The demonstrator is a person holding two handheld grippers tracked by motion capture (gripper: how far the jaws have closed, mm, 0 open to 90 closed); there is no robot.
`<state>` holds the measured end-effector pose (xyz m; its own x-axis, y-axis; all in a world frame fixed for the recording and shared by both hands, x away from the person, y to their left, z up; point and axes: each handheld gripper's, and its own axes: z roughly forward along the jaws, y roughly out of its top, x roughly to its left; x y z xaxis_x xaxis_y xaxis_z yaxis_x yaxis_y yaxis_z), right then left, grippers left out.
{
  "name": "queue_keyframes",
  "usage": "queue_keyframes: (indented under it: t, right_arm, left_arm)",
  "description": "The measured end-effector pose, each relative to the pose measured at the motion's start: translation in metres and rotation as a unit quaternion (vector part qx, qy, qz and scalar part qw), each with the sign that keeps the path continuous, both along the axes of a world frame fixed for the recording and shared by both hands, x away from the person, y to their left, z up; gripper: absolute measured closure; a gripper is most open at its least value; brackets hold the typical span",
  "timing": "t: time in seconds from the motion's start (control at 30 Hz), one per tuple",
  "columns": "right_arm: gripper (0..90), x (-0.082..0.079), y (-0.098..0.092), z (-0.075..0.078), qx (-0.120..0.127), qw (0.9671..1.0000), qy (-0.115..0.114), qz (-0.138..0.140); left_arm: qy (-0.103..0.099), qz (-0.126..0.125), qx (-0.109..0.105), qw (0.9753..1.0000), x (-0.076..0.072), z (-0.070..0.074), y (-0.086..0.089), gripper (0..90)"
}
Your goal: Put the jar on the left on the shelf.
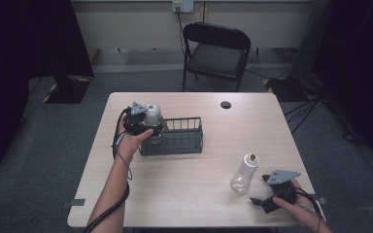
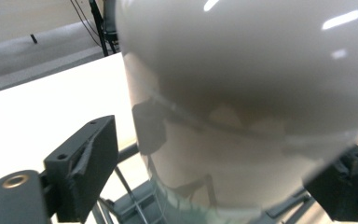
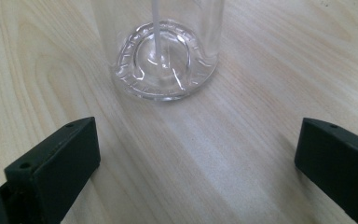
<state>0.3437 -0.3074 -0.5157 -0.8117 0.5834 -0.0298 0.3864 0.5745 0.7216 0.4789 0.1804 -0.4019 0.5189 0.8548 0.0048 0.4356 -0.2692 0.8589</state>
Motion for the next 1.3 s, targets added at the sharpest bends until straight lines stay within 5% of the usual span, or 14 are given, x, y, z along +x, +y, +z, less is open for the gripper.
queue_keyframes:
  t: [1.3]
  right_arm:
    - [0.0,0.000,0.000,0.000,0.000,1.0000,0.000,0.000]
  left_arm:
    - [0.022,-0.023,-0.019,0.9993,-0.031,0.001,0.014,2.0]
